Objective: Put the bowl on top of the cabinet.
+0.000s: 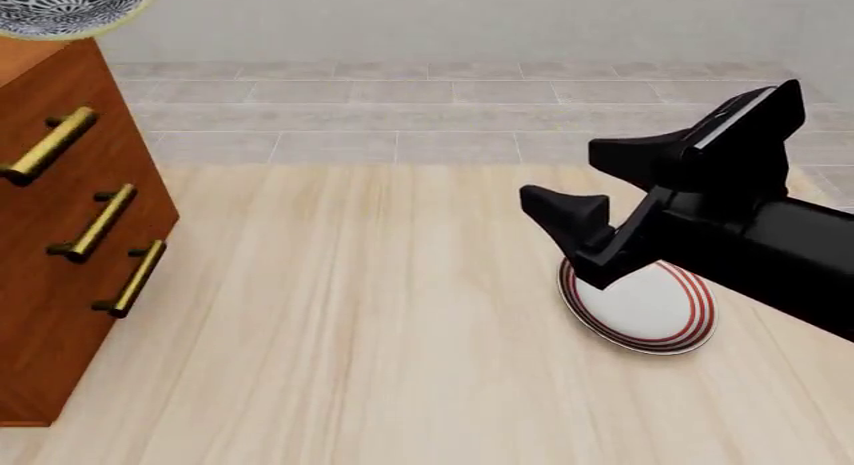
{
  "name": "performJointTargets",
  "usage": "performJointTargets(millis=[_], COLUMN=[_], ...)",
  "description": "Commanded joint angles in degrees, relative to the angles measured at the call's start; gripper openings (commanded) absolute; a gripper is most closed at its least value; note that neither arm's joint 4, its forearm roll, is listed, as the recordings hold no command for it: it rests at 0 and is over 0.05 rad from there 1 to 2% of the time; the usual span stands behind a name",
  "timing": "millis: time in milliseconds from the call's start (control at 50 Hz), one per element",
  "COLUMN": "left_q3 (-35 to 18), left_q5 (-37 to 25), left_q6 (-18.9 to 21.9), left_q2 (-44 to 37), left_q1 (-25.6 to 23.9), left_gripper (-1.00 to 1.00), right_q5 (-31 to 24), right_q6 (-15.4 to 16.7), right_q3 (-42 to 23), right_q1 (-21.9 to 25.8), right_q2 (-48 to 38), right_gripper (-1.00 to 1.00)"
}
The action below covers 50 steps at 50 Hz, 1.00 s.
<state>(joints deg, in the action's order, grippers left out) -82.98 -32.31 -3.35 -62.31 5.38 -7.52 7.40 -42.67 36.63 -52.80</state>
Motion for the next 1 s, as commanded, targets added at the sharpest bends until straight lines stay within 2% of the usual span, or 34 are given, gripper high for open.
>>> performJointTargets(millis=[20, 400, 520, 640, 1000], left_q3=[-3.1, -1.6, -0.7, 0.4, 4.0], left_q5=[-1.6, 1.5, 2.2, 3.6, 7.1], left_q6=[-5.3, -13.9, -14.2, -16.7, -21.3], left_q2=[-0.6, -0.8, -0.8, -1.9, -3.1], left_q1=[4.0, 12.6, 14.4, 18.0, 21.2], left_gripper=[-1.00, -1.00, -1.00, -1.00, -1.00], right_q5=[0.0, 0.3, 0.4, 0.4, 0.3], right_q6=[0.0, 0.0, 0.0, -0.1, -0.2], right_q3=[0.1, 0.2, 0.2, 0.3, 0.4], right_q1=[0.2, 0.2, 0.3, 0.4, 0.4], right_q2=[0.1, -0.5, -0.6, -0.5, -0.3], right_gripper=[1.00, 1.00, 1.00, 1.00, 1.00])
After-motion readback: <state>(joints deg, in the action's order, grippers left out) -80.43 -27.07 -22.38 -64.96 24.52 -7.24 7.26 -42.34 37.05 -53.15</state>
